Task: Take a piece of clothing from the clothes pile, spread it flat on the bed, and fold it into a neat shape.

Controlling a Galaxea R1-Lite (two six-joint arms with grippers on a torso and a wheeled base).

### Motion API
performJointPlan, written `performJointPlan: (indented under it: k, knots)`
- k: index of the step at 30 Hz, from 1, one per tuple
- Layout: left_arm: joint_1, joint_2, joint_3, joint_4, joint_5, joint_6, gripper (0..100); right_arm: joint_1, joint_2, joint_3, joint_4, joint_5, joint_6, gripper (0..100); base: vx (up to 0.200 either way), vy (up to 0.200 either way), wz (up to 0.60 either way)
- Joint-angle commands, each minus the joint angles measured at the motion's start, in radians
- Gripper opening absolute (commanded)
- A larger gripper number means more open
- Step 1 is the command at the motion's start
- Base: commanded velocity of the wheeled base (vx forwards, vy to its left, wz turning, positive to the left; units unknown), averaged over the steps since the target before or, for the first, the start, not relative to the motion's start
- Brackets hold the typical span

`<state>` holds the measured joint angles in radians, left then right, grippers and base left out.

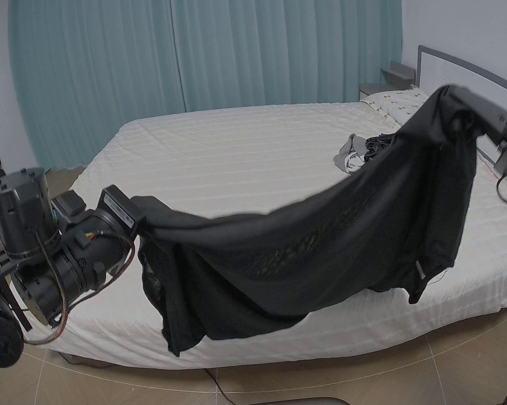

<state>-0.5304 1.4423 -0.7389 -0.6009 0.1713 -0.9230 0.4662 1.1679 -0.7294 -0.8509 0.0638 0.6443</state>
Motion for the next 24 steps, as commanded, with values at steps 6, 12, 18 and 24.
performJointPlan:
  k: [6, 12, 18, 24]
  knots:
    - [0.087, 0.142, -0.247, 0.144, -0.009, -0.036, 0, -0.227, 0.315, -0.435, 0.110, 0.082, 0.077, 0, 0.000, 0.000, 0.00]
    - [0.121, 0.276, -0.292, 0.142, -0.058, -0.071, 0, -0.239, 0.492, -0.509, 0.090, 0.082, 0.066, 0, 0.133, 0.000, 0.00]
    - [0.139, 0.412, -0.372, 0.144, -0.062, -0.071, 0, -0.254, 0.659, -0.578, 0.010, 0.077, -0.005, 0, 0.200, 0.000, 0.00]
    - [0.159, 0.532, -0.436, 0.144, -0.061, -0.068, 0, -0.256, 0.771, -0.619, -0.011, 0.074, -0.043, 0, 0.200, 0.000, 0.00]
